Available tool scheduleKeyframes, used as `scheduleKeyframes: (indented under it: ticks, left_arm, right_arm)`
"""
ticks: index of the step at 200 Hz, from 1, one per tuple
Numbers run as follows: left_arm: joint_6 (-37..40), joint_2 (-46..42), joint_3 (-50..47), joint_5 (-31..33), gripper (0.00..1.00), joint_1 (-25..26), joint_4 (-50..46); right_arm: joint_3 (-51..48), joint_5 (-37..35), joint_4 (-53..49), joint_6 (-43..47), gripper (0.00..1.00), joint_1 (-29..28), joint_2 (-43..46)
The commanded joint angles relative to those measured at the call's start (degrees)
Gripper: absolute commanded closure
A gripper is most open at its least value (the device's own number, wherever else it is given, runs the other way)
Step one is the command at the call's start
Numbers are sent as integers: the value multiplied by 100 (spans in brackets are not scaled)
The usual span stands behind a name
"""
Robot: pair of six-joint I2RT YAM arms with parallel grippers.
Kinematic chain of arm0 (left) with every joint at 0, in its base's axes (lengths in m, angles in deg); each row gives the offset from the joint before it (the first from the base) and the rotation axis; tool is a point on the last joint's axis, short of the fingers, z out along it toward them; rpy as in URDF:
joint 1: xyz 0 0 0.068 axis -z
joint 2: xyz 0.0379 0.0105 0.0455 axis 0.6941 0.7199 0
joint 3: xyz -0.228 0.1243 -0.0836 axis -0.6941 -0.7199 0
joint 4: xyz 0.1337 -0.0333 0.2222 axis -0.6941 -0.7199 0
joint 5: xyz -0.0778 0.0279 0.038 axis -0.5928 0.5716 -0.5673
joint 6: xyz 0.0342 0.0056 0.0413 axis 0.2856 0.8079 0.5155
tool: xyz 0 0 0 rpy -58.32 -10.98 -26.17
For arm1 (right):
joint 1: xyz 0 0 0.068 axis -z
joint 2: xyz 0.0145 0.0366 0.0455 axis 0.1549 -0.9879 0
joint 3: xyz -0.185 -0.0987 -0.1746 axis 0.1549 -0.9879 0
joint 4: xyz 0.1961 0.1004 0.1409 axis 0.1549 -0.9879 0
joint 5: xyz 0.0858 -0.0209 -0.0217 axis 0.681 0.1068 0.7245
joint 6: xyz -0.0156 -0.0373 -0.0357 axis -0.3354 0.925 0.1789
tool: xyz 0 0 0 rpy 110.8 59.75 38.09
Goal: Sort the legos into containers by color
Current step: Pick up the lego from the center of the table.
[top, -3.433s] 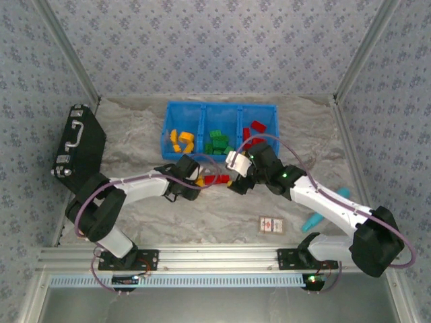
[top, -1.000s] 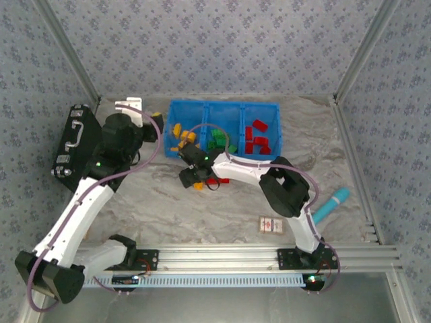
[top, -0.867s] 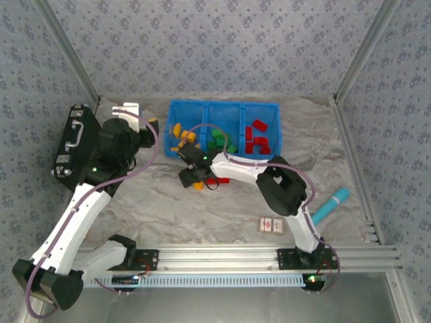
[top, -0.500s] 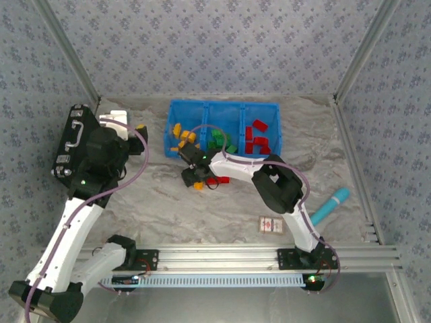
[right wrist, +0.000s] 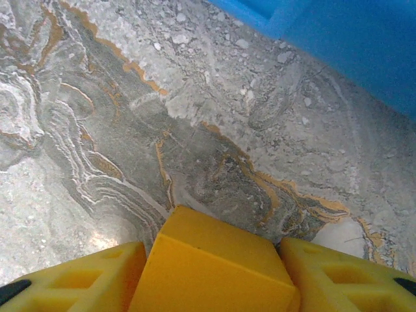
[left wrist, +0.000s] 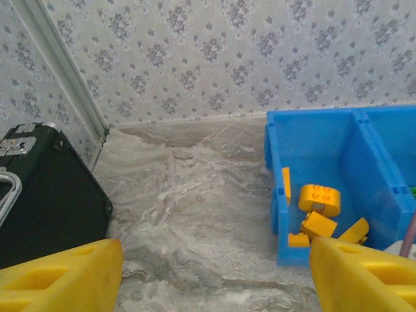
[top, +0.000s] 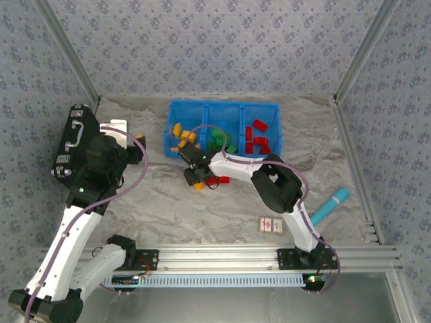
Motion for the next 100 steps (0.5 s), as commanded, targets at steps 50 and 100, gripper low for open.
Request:
scheduleKeyframes:
  ticks: [50,100]
  left_arm:
    - [217,-33,-3,104,23,-47,-254]
    - [418,-332,-13,195,22,-103,-483]
  right_arm:
    - [67,-258,38,226,53,-30,-48]
    - [57,-317,103,409,58,-106,77]
